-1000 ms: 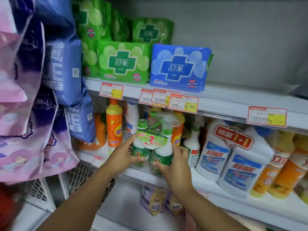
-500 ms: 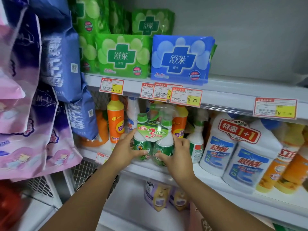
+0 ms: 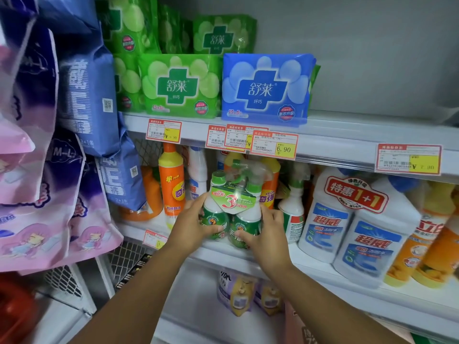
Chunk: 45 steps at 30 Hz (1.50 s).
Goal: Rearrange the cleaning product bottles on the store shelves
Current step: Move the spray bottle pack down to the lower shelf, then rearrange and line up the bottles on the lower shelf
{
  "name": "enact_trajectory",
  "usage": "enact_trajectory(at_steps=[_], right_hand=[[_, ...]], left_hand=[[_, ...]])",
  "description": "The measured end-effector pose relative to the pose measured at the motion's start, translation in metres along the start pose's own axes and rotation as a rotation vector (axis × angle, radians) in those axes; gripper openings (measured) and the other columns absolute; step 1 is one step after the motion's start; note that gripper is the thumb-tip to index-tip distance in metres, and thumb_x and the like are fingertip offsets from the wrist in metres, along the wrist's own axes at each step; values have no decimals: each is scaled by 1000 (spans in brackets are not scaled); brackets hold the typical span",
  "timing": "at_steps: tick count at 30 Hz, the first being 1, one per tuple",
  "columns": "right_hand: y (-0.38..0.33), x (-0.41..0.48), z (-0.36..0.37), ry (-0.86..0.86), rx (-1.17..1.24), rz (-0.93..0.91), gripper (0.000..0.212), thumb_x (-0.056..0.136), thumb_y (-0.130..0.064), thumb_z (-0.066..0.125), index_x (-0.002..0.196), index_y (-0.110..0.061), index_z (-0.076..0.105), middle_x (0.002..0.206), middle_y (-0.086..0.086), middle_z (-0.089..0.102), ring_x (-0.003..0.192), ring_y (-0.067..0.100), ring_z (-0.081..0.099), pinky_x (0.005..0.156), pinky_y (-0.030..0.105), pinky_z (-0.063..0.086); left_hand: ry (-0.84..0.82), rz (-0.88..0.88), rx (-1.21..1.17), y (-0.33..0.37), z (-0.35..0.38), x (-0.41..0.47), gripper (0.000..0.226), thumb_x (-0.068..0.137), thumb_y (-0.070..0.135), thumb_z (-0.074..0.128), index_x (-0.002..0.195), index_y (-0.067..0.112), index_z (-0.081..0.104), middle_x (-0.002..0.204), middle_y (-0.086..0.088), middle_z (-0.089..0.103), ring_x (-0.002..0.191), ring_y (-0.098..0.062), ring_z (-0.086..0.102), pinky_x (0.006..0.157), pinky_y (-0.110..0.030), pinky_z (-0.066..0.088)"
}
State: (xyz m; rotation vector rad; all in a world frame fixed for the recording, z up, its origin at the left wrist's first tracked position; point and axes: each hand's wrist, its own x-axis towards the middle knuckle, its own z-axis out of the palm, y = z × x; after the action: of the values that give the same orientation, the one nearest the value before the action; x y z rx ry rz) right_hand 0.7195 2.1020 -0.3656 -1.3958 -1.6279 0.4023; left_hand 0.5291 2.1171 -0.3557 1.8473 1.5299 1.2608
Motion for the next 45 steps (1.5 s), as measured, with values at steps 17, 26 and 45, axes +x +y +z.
enact_trajectory(at_steps=[17,26,45], right_hand=[[37,-92,-140,196,34,-8,36,89,-34,61,123,-37,50,109,-20,55,100,-5,54,78,4,41],[138,-146,-273,372,-161,243,36,91,-26,59,126,-19,53,115,-1,54,104,14,55,85,29,43],[246,-59,-353,379,-150,416,61,73,-26,80,123,-19,46,114,3,66,92,22,63,74,29,41]], left_hand=[[161,130,257,82,59,-78,42,81,32,66,119,25,51,109,1,50,101,-21,51,80,-34,45],[-373,440,314,148,196,-125,46,85,44,59,128,30,50,130,10,50,119,-8,42,96,-20,30],[-234,588,440,165,296,-102,29,78,52,60,94,30,71,89,13,68,81,-14,57,69,-32,34]])
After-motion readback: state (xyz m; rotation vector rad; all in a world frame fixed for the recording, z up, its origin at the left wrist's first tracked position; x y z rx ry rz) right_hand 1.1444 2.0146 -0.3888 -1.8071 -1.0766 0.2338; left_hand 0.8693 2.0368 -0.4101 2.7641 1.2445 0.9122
